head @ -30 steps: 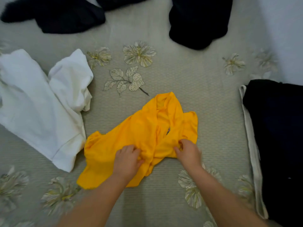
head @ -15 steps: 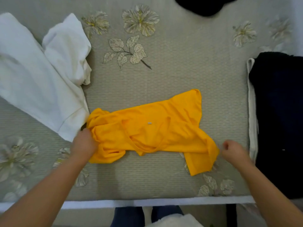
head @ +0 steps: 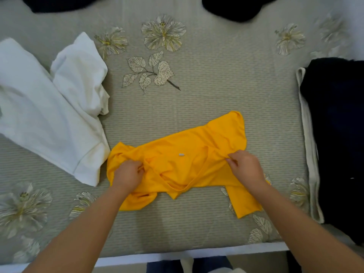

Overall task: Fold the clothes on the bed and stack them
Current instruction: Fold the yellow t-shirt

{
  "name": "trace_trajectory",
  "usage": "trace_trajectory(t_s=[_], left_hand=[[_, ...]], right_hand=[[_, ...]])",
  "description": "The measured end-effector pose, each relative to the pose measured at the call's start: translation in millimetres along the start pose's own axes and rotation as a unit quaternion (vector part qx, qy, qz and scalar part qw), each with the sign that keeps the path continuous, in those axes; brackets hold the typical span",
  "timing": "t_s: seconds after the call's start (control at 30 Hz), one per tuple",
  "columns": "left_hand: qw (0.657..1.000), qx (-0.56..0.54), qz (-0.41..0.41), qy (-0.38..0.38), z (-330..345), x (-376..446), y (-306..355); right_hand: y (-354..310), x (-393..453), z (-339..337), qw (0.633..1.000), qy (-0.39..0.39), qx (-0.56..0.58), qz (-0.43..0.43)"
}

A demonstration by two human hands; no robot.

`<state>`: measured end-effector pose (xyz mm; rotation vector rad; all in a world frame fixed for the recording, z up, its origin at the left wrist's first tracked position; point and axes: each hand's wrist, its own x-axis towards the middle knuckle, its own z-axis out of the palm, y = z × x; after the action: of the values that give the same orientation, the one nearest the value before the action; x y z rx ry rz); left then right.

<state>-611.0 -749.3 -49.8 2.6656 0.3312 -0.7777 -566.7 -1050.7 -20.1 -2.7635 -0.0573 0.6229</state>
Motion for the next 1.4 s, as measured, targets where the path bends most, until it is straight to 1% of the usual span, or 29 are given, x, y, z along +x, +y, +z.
trace_trajectory(t_s=[0.03,0.1,0.13,0.17,0.23,0.3,0.37,0.47,0.5,0.57,0.63,0.67,0.7,0.77,0.83,0.9,0.97,1.0,1.07,1.2,1.27,1.33,1.4], left_hand=[[0.999,-0.039,0.009,0.004,-5,1,-1],[0.993,-0.105,0.005,0.052,-20,1,1],[0.987,-0.142,0.000,0.074,-32,0,6],[0.980,-0.183,0.002,0.081,-46,-1,12],[0.969,-0.237,0.033,0.062,-78,0,31],[0.967,-0.235,0.082,0.058,-117,4,58],[0.967,-0.206,0.124,0.083,-156,5,90],[0.959,-0.156,0.181,0.153,-213,-6,129],[0.955,-0.132,0.201,0.176,-231,-14,137],[0.942,-0.093,0.234,0.220,-265,-30,152],[0.924,-0.070,0.232,0.294,-296,-51,164],[0.911,-0.063,0.223,0.341,-310,-62,169],[0.895,-0.057,0.215,0.385,-322,-73,174],[0.861,-0.048,0.218,0.457,-341,-99,184],[0.824,-0.036,0.236,0.514,-353,-128,190],[0.772,0.005,0.256,0.581,-358,-158,191],[0.712,0.049,0.247,0.655,-356,-185,187],[0.687,0.059,0.239,0.684,-354,-197,185],[0.652,0.063,0.229,0.720,-344,-220,177],[0.641,0.056,0.226,0.731,-315,-272,151],[0.636,0.059,0.232,0.734,-304,-300,138],[0.618,0.065,0.247,0.744,-299,-327,129],[0.590,0.071,0.266,0.759,-300,-354,126]], right_hand=[[0,-1,-9,0.998,0.021,0.058,0.015],[0,-3,-34,0.982,0.075,0.164,0.059],[2,-2,-48,0.973,0.090,0.200,0.078],[4,2,-62,0.965,0.099,0.223,0.093],[2,16,-96,0.951,0.097,0.265,0.125],[-6,30,-135,0.918,0.104,0.342,0.170],[-15,40,-176,0.878,0.142,0.410,0.202],[-26,43,-238,0.833,0.192,0.481,0.197],[-31,41,-256,0.832,0.204,0.483,0.182],[-43,30,-292,0.863,0.234,0.424,0.140],[-58,11,-325,0.889,0.292,0.348,0.062],[-65,0,-339,0.892,0.328,0.312,0.007],[-70,-12,-351,0.886,0.372,0.273,-0.050],[-75,-36,-369,0.859,0.461,0.176,-0.138],[-73,-60,-382,0.824,0.525,0.105,-0.183],[-65,-85,-388,0.780,0.585,0.056,-0.213],[-54,-109,-390,0.742,0.628,0.024,-0.231],[-51,-121,-390,0.728,0.643,0.012,-0.236],[-48,-149,-389,0.710,0.662,-0.007,-0.241],[-51,-211,-375,0.672,0.694,-0.029,-0.256],[-52,-243,-365,0.659,0.703,-0.025,-0.267],[-53,-273,-358,0.641,0.718,-0.009,-0.269],[-56,-300,-356,0.634,0.726,0.008,-0.267]])
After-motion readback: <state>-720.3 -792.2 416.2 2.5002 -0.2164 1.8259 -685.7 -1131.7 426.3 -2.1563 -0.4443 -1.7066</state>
